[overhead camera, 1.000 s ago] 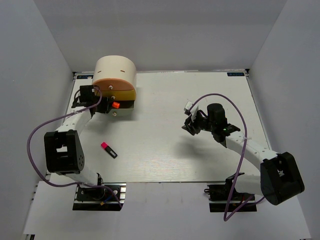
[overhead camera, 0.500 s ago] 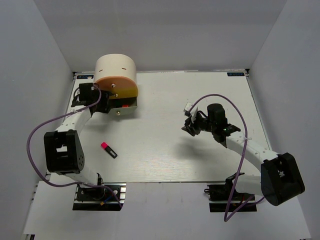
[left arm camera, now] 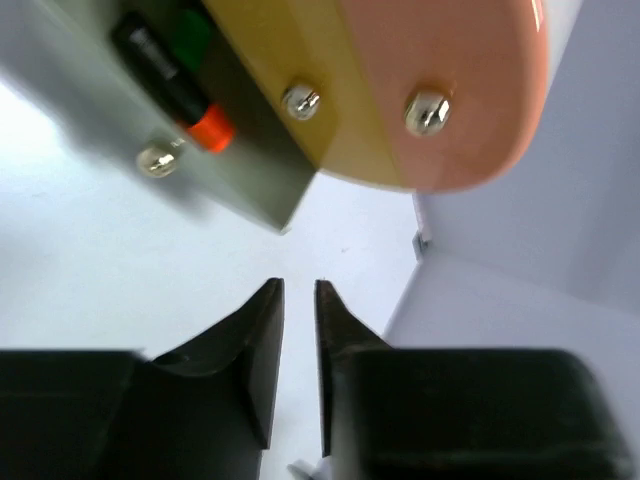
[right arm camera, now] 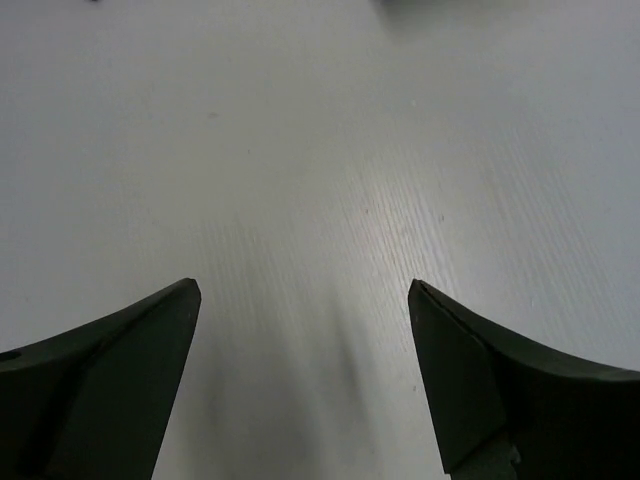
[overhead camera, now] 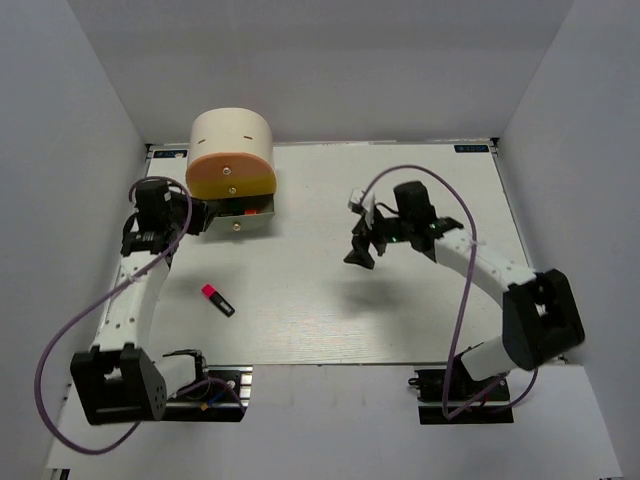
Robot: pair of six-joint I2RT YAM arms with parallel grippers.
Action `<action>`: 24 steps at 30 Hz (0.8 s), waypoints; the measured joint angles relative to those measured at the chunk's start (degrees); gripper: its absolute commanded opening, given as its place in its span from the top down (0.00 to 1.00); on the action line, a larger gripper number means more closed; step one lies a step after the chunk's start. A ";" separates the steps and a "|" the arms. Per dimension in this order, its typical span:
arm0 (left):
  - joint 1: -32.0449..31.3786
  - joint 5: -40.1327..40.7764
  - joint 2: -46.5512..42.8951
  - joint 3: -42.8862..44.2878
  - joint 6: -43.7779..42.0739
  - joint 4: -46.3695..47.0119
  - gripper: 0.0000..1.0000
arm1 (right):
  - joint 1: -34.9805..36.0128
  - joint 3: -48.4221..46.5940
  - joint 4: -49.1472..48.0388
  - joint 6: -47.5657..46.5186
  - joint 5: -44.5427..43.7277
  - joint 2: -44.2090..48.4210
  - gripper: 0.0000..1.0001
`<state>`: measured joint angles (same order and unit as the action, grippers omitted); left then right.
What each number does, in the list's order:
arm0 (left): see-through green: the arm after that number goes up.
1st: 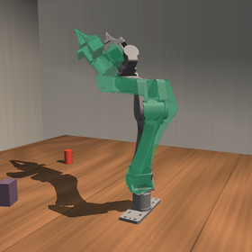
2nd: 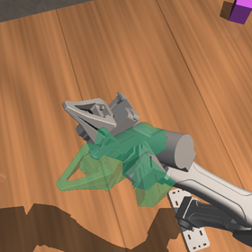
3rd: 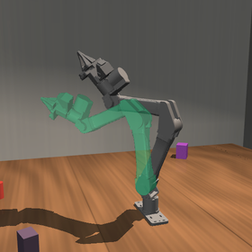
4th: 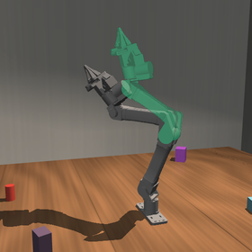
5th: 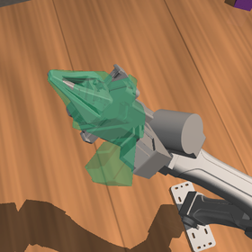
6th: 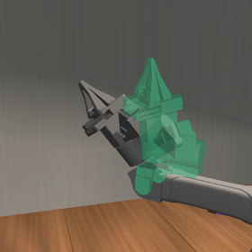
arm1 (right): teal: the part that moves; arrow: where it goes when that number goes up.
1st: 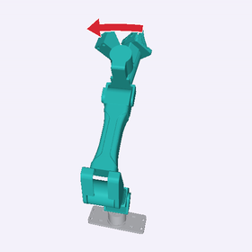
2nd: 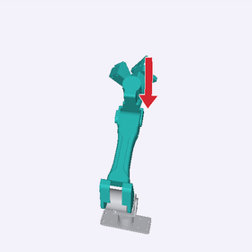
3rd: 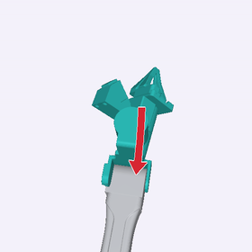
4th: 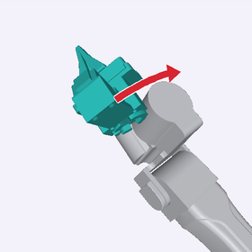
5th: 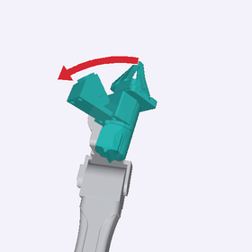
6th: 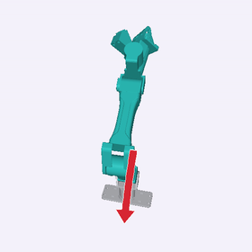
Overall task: Sort the stationery into containers
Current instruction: Pick up the pen from the center of the board.
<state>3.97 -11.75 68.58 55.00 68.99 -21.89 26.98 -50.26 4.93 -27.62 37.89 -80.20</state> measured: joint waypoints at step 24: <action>0.00 27.76 -48.02 0.50 -11.72 -51.45 0.31 | 35.87 -53.86 12.02 28.24 -7.93 -45.57 0.10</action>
<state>3.97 16.01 20.56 55.51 57.28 -73.34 62.85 -104.12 16.95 0.62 29.95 -125.78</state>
